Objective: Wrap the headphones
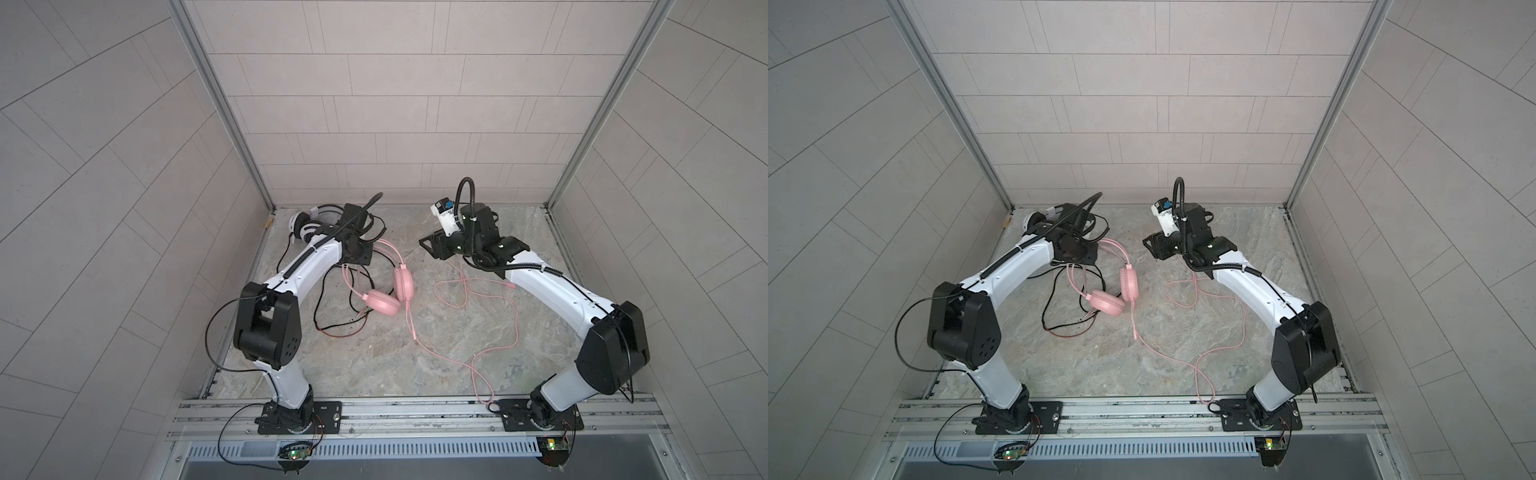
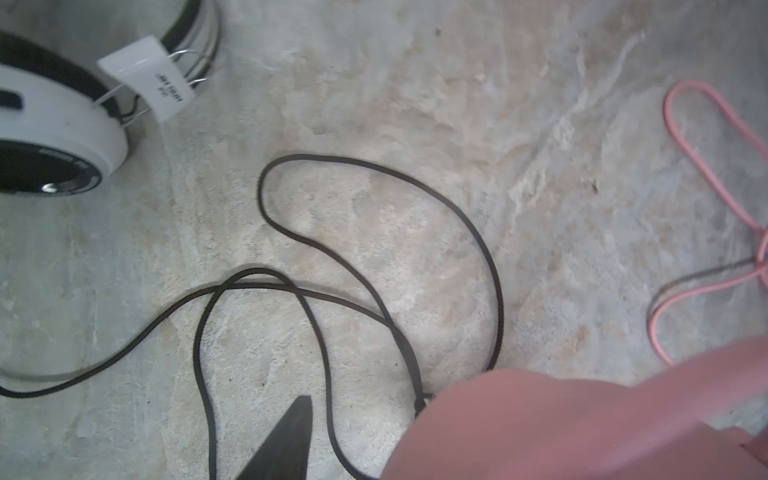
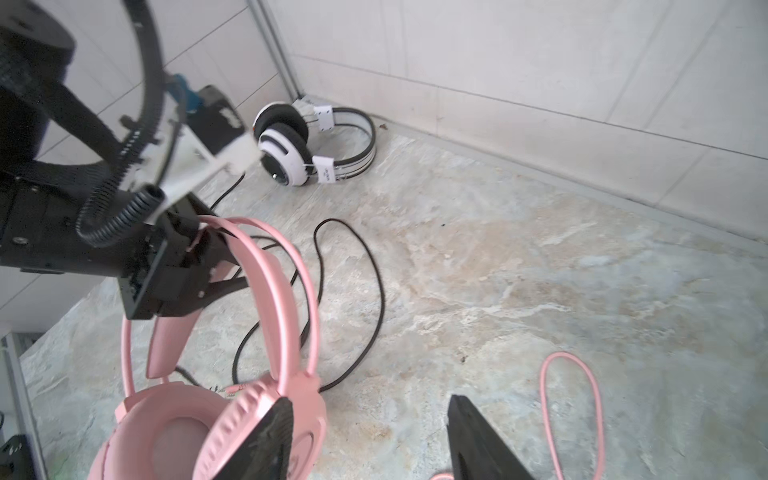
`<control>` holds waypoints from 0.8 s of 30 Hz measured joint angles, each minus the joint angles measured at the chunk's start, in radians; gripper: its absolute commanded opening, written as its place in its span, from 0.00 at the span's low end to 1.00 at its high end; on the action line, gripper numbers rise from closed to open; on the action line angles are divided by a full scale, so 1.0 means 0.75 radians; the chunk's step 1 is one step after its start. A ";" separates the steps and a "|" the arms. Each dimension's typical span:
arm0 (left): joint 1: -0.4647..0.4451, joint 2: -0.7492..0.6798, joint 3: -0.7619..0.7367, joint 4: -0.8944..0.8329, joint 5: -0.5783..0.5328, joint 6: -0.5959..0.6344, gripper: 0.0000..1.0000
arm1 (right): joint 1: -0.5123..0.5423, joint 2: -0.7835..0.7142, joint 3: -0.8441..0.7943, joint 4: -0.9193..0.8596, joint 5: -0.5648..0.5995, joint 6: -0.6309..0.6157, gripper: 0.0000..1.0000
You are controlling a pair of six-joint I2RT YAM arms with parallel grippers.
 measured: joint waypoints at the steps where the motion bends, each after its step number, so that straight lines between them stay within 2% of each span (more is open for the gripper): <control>1: 0.046 -0.025 -0.031 0.040 0.048 -0.026 0.00 | -0.020 0.005 -0.006 0.013 -0.012 0.009 0.61; 3: 0.145 -0.084 -0.104 0.135 0.153 -0.093 0.00 | -0.063 0.027 -0.018 0.034 -0.051 0.029 0.61; 6: 0.248 -0.153 -0.159 0.222 0.214 -0.169 0.00 | -0.100 0.073 -0.026 0.048 -0.110 0.042 0.61; 11: 0.273 -0.226 -0.133 0.326 0.273 -0.269 0.00 | -0.144 0.108 -0.060 0.053 -0.192 0.029 0.61; 20: 0.322 -0.225 0.263 0.490 0.332 -0.623 0.00 | -0.174 0.110 -0.122 0.181 -0.395 0.029 0.61; 24: 0.337 -0.194 0.449 0.473 0.314 -0.711 0.00 | -0.174 0.110 -0.131 0.203 -0.478 0.038 0.63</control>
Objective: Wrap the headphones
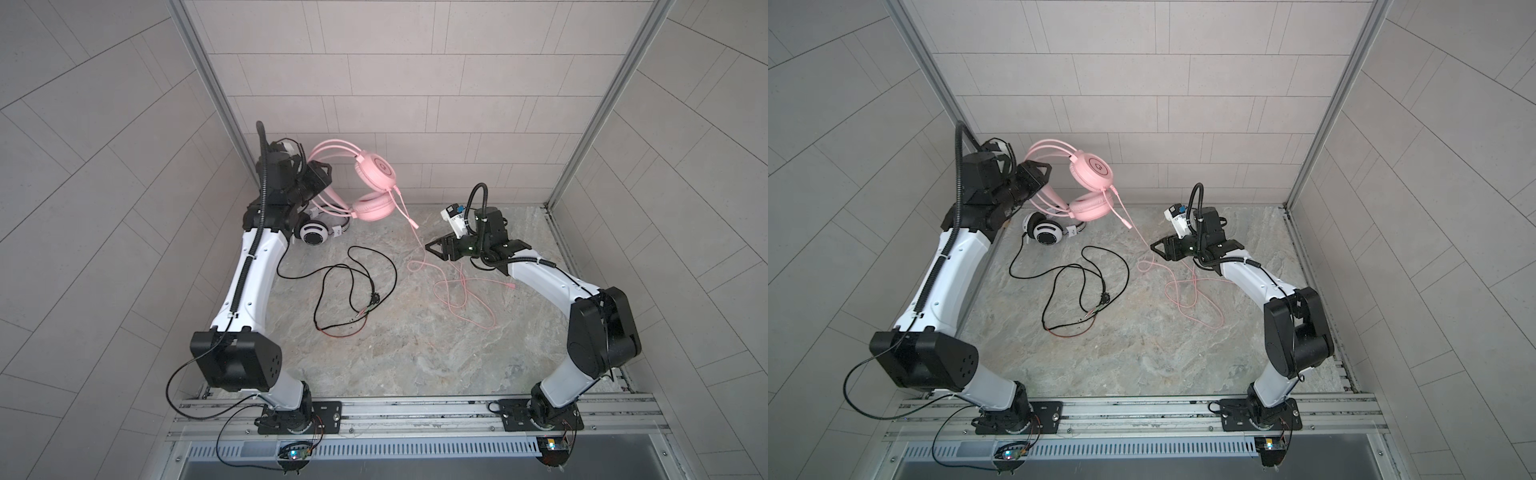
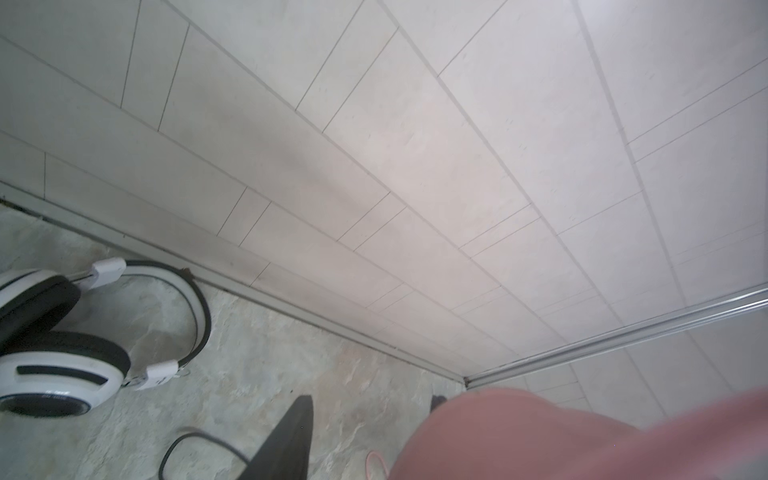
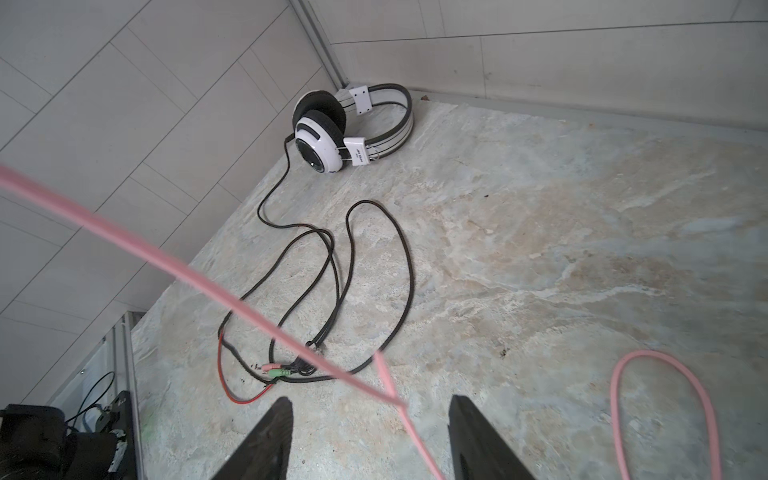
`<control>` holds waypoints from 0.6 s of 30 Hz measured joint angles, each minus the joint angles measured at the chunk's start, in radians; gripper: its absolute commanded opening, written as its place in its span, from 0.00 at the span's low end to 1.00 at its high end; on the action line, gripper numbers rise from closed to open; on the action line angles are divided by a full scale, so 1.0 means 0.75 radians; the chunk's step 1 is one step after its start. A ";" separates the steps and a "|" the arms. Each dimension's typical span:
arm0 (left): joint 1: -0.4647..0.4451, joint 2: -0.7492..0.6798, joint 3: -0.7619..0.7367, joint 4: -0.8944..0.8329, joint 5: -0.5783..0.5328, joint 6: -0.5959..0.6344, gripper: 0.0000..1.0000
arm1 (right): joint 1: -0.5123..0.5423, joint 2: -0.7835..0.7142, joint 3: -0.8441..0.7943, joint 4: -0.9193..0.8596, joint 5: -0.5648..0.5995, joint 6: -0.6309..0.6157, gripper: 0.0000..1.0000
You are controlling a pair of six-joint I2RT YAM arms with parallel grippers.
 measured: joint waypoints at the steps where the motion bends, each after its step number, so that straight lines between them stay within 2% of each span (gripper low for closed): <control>1: 0.009 0.017 0.052 -0.012 -0.001 -0.016 0.00 | 0.001 0.000 0.000 0.012 -0.017 0.004 0.63; 5: 0.026 0.032 0.096 -0.036 0.011 -0.079 0.00 | 0.001 0.000 -0.024 0.077 -0.046 0.026 0.64; 12: 0.033 0.043 0.096 -0.168 0.009 -0.075 0.00 | 0.029 0.032 -0.044 0.132 -0.057 0.036 0.67; 14: 0.033 0.043 0.105 -0.190 0.008 -0.075 0.00 | 0.050 0.052 -0.049 0.157 -0.070 0.038 0.72; 18: 0.035 0.080 0.257 -0.298 0.008 -0.051 0.00 | 0.125 0.094 -0.080 0.152 -0.087 0.014 0.75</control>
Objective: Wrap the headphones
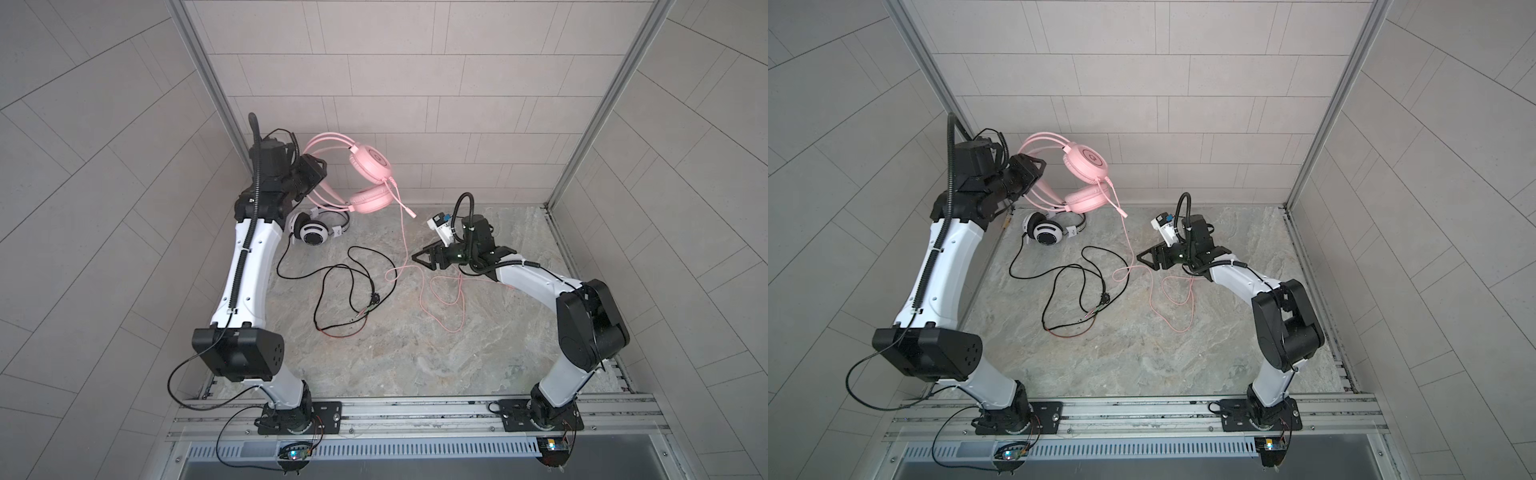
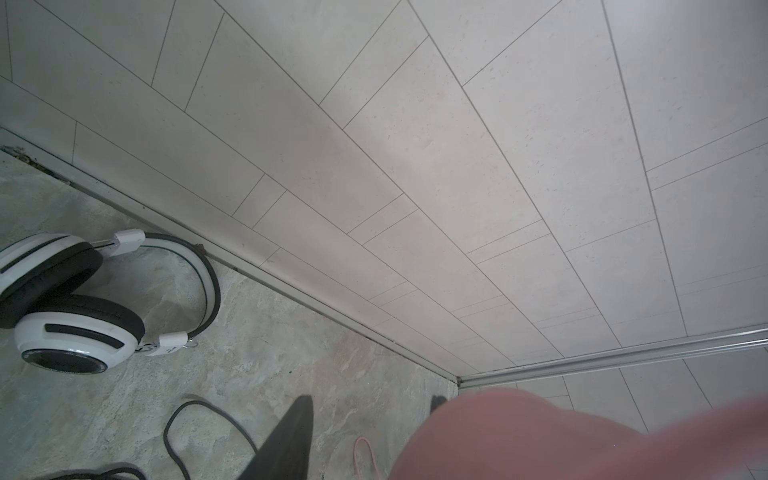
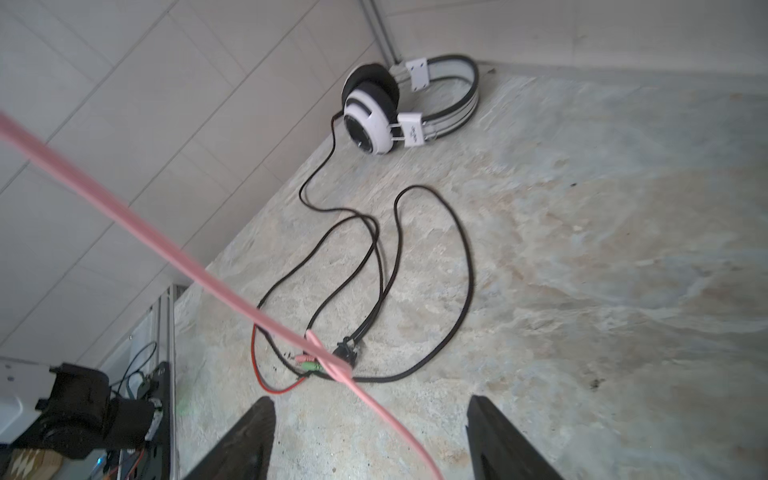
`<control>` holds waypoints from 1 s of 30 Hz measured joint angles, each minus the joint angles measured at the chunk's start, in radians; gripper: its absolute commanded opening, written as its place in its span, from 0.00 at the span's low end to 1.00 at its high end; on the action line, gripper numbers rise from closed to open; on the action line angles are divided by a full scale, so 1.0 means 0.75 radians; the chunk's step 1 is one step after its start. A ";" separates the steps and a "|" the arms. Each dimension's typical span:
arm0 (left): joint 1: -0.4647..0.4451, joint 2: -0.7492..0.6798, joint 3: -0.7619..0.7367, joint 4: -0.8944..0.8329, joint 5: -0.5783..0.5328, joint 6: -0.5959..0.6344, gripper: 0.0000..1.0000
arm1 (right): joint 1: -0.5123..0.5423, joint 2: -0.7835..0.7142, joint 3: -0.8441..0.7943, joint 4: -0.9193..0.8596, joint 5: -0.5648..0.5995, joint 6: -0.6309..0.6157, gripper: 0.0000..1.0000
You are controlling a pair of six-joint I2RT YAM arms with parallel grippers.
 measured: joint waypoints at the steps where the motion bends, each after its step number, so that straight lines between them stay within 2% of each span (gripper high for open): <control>1: 0.001 0.005 0.037 -0.010 0.000 0.003 0.00 | 0.020 0.003 -0.015 -0.012 0.001 -0.016 0.75; 5: 0.001 -0.002 0.114 -0.008 0.001 0.001 0.00 | 0.065 0.031 -0.017 -0.078 -0.018 -0.075 0.77; 11: 0.001 -0.002 0.130 -0.025 0.002 -0.004 0.00 | 0.058 0.062 -0.007 -0.098 -0.016 -0.122 0.76; 14: 0.001 -0.002 0.130 -0.034 0.002 -0.004 0.00 | 0.056 0.079 0.012 -0.082 -0.024 -0.120 0.71; 17: 0.001 -0.002 0.130 -0.039 0.001 -0.004 0.00 | 0.060 0.103 0.017 -0.007 -0.057 -0.078 0.60; 21: 0.031 0.002 0.132 -0.039 0.009 -0.019 0.00 | 0.069 0.142 0.020 0.048 -0.089 -0.046 0.21; 23: 0.070 0.004 0.132 -0.038 0.006 -0.045 0.00 | 0.068 0.155 0.016 0.062 -0.099 -0.042 0.10; 25: 0.117 0.008 0.140 -0.038 -0.006 -0.070 0.00 | 0.057 0.156 0.009 0.065 -0.105 -0.037 0.04; 30: 0.219 0.018 0.169 -0.027 -0.109 -0.107 0.00 | -0.026 0.152 -0.038 0.116 -0.086 0.002 0.03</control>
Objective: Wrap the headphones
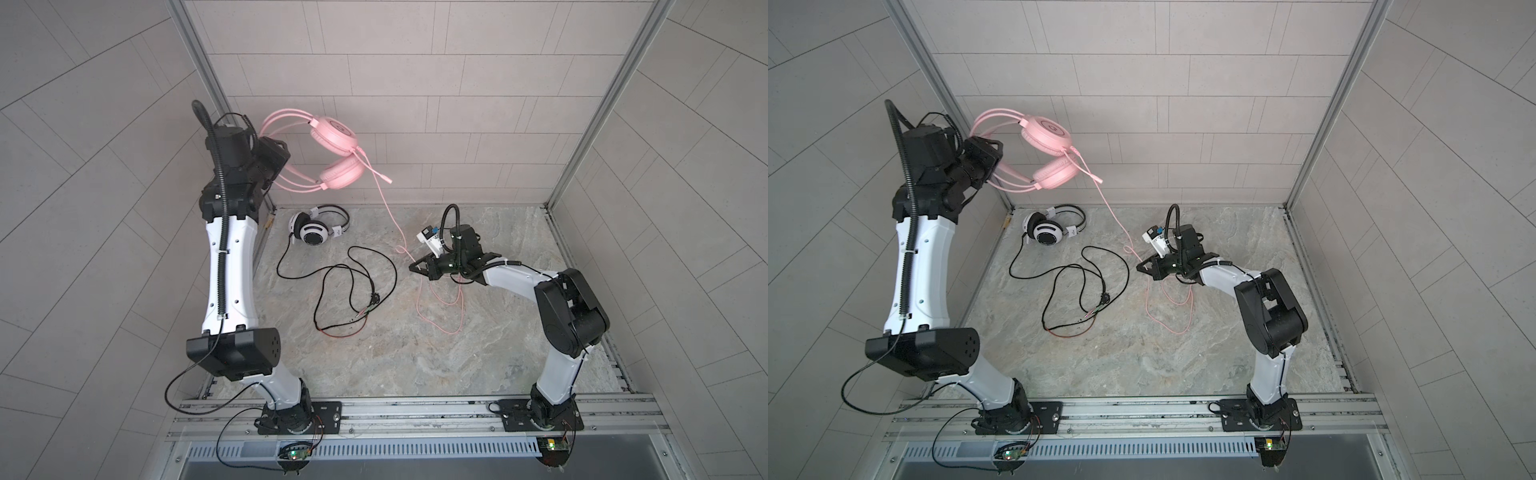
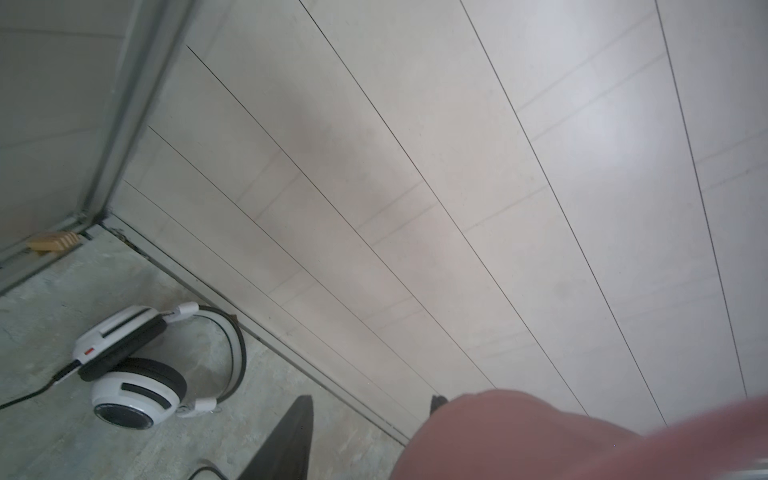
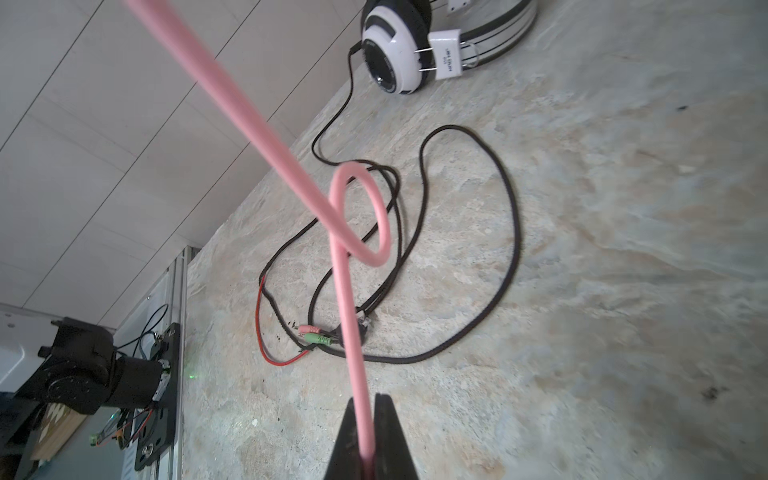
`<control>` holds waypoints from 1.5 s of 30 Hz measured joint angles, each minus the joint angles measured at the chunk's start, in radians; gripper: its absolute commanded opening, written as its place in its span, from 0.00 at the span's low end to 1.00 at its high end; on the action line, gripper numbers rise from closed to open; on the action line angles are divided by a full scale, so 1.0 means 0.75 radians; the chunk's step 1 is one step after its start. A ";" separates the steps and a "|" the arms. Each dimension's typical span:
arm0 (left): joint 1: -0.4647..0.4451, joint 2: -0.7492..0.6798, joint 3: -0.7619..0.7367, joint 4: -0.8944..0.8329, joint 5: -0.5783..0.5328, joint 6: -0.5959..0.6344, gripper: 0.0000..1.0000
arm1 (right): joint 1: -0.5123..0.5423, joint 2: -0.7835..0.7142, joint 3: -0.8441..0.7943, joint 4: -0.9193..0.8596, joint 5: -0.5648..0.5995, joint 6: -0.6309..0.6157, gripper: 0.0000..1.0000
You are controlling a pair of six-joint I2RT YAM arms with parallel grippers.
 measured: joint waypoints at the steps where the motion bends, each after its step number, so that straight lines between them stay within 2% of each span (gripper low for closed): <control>1: 0.013 -0.001 0.000 0.002 -0.032 -0.002 0.00 | -0.028 -0.003 -0.023 0.025 0.007 0.019 0.02; 4: 0.030 -0.001 -0.009 0.009 -0.131 -0.010 0.00 | -0.113 -0.020 -0.095 0.061 0.032 0.054 0.01; 7: 0.035 -0.038 -0.101 0.080 -0.261 -0.035 0.00 | -0.178 -0.039 -0.107 -0.012 0.089 0.019 0.01; 10: 0.036 -0.064 -0.168 0.106 -0.380 -0.062 0.00 | -0.184 -0.073 -0.104 -0.097 0.138 -0.038 0.01; 14: 0.020 -0.063 -0.191 0.144 -0.414 -0.092 0.00 | -0.158 -0.101 -0.056 -0.202 0.166 -0.084 0.01; 18: -0.102 -0.063 -0.219 0.190 -0.442 -0.081 0.00 | -0.046 -0.113 0.064 -0.365 0.255 -0.161 0.02; 25: -0.359 -0.055 -0.397 0.241 -0.501 -0.031 0.00 | 0.218 -0.193 0.304 -0.692 0.435 -0.309 0.02; 30: -0.463 0.001 -0.403 0.254 -0.528 0.007 0.00 | 0.334 -0.268 0.468 -0.889 0.548 -0.397 0.02; 38: -0.522 0.066 -0.432 0.280 -0.536 0.015 0.00 | 0.421 -0.460 0.569 -1.104 0.656 -0.463 0.02; 45: -0.643 0.057 -0.642 0.317 -0.510 0.038 0.00 | 0.421 -0.540 0.569 -1.113 0.710 -0.454 0.00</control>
